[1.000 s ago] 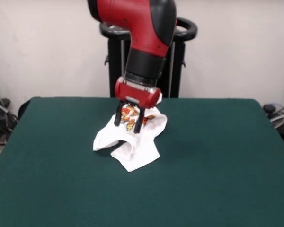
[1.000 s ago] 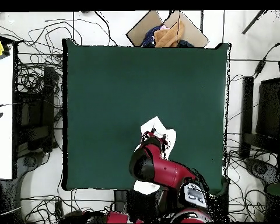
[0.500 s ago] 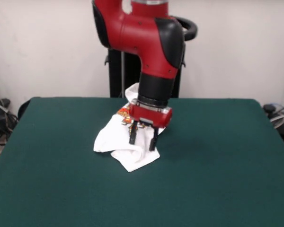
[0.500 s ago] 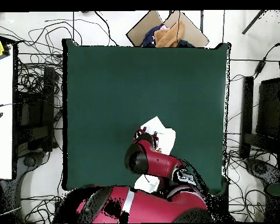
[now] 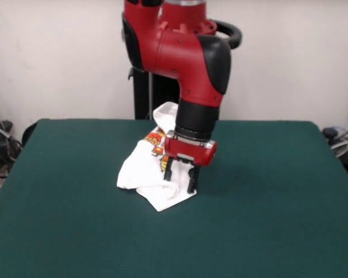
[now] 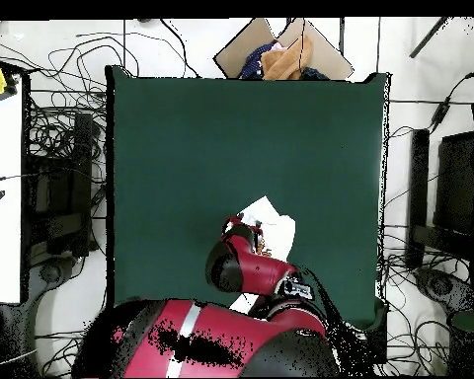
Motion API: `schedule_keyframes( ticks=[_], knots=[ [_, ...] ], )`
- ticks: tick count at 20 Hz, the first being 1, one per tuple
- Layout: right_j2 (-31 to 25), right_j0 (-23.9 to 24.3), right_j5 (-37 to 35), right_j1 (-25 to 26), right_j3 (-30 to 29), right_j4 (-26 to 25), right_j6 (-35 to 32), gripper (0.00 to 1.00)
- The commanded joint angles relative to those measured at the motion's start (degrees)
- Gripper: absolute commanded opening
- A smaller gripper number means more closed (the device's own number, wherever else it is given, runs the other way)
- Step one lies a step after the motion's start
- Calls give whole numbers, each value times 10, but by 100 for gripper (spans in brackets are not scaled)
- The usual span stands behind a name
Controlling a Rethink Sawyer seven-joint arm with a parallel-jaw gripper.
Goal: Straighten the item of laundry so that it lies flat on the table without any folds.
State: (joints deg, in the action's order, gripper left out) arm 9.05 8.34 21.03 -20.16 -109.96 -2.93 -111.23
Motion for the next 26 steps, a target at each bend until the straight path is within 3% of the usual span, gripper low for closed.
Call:
schedule_keyframes(
  ticks=[1, 3, 10, 20, 26],
  knots=[
    [22, -64, 26, 91, 88, 80, -67, 100],
    [36, -75, 4, 85, 85, 101, -68, 100],
    [7, -52, -129, -24, 53, 78, -60, 100],
    [-18, -57, -164, -48, 54, 84, -91, 100],
    [-116, 0, -132, -24, 57, 52, -100, 100]
  ],
)
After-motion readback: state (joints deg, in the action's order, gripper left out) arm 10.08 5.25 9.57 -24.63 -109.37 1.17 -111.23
